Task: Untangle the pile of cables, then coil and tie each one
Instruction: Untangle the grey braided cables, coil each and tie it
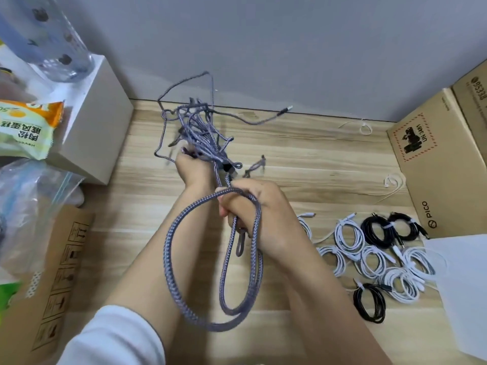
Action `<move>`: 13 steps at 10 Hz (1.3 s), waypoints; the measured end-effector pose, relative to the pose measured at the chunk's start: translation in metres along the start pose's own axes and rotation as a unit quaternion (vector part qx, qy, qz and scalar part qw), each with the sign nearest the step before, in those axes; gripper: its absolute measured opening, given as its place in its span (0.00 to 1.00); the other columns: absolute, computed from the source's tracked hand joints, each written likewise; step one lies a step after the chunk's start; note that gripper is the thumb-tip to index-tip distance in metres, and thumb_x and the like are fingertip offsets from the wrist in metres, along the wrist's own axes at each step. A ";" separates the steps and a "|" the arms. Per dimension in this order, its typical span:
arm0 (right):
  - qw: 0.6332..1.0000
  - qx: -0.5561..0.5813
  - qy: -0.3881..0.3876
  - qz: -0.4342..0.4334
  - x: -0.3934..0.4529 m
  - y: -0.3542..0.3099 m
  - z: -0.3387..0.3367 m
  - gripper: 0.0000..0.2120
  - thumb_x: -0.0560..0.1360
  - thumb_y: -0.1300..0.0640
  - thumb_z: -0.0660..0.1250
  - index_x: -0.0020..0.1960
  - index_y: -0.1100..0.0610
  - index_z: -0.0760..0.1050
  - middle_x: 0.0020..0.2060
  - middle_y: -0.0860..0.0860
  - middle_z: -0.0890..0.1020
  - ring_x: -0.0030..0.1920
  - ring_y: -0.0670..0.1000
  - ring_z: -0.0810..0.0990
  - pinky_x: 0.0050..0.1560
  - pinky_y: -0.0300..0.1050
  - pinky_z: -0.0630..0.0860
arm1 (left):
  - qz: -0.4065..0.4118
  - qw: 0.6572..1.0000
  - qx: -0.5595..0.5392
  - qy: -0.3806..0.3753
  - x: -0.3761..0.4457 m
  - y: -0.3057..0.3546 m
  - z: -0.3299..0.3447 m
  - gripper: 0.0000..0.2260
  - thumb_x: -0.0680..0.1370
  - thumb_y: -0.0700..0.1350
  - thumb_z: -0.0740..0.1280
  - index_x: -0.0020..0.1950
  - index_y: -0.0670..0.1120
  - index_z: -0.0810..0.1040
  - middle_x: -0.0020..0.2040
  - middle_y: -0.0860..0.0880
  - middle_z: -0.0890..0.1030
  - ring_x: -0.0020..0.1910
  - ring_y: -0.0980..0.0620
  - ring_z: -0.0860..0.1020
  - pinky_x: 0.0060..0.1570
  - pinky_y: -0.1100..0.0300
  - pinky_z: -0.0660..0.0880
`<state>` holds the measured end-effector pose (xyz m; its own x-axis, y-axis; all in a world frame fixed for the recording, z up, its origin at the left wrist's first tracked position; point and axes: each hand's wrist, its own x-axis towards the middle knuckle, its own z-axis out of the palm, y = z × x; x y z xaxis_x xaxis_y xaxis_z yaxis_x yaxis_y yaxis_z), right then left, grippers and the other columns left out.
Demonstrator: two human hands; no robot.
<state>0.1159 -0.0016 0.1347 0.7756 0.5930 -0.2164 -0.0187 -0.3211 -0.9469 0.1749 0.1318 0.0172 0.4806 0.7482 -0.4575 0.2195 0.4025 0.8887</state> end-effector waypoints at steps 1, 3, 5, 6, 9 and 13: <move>0.998 0.060 -0.022 0.009 -0.010 -0.013 -0.011 0.17 0.75 0.63 0.64 0.28 0.54 0.70 0.20 0.45 0.68 0.22 0.41 0.65 0.27 0.32 0.60 | -0.031 0.994 -0.098 0.032 0.000 0.017 -0.004 0.19 0.79 0.27 0.49 0.35 0.47 0.62 0.23 0.54 0.71 0.18 0.64 0.68 0.25 0.73 0.68; 0.990 0.134 -0.046 0.002 -0.021 -0.023 -0.015 0.18 0.75 0.62 0.66 0.27 0.56 0.71 0.21 0.48 0.70 0.22 0.41 0.66 0.23 0.27 0.61 | -0.069 0.995 -0.032 0.058 0.020 0.003 -0.031 0.18 0.77 0.24 0.53 0.34 0.45 0.59 0.22 0.50 0.69 0.15 0.63 0.67 0.16 0.73 0.62; 0.960 0.259 0.066 0.085 -0.003 -0.005 -0.023 0.16 0.75 0.60 0.62 0.28 0.57 0.69 0.17 0.45 0.67 0.19 0.41 0.60 0.20 0.33 0.53 | -0.074 0.992 -0.080 0.065 0.039 0.005 -0.050 0.16 0.77 0.27 0.58 0.37 0.46 0.63 0.30 0.47 0.72 0.23 0.59 0.71 0.22 0.69 0.71; 0.930 0.354 0.057 0.083 0.004 0.006 -0.030 0.13 0.70 0.55 0.62 0.28 0.55 0.70 0.20 0.44 0.66 0.20 0.40 0.60 0.20 0.32 0.52 | -0.046 0.997 -0.065 0.018 0.033 0.012 -0.061 0.12 0.75 0.28 0.63 0.49 0.43 0.67 0.44 0.46 0.76 0.34 0.57 0.74 0.35 0.68 0.73; 0.915 0.396 0.015 0.078 0.017 0.004 -0.020 0.15 0.76 0.56 0.58 0.32 0.59 0.66 0.19 0.45 0.64 0.19 0.40 0.57 0.18 0.30 0.56 | -0.110 0.947 0.122 -0.275 -0.070 0.029 -0.055 0.26 0.80 0.58 0.54 0.30 0.45 0.79 0.24 0.51 0.76 0.22 0.57 0.74 0.26 0.66 0.71; 0.956 0.264 -0.005 0.124 0.003 0.000 -0.008 0.16 0.76 0.61 0.59 0.30 0.58 0.68 0.18 0.46 0.63 0.19 0.42 0.57 0.18 0.32 0.54 | -0.361 0.841 -0.324 -0.241 -0.015 0.047 -0.020 0.12 0.80 0.39 0.56 0.44 0.36 0.76 0.31 0.43 0.80 0.26 0.49 0.79 0.26 0.61 0.77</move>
<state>0.1231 -0.0058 0.1355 0.6991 0.5552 -0.4505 -0.5200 -0.0376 -0.8534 0.1605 0.1498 0.0650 0.7433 -0.0522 -0.6669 0.1687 0.9793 0.1114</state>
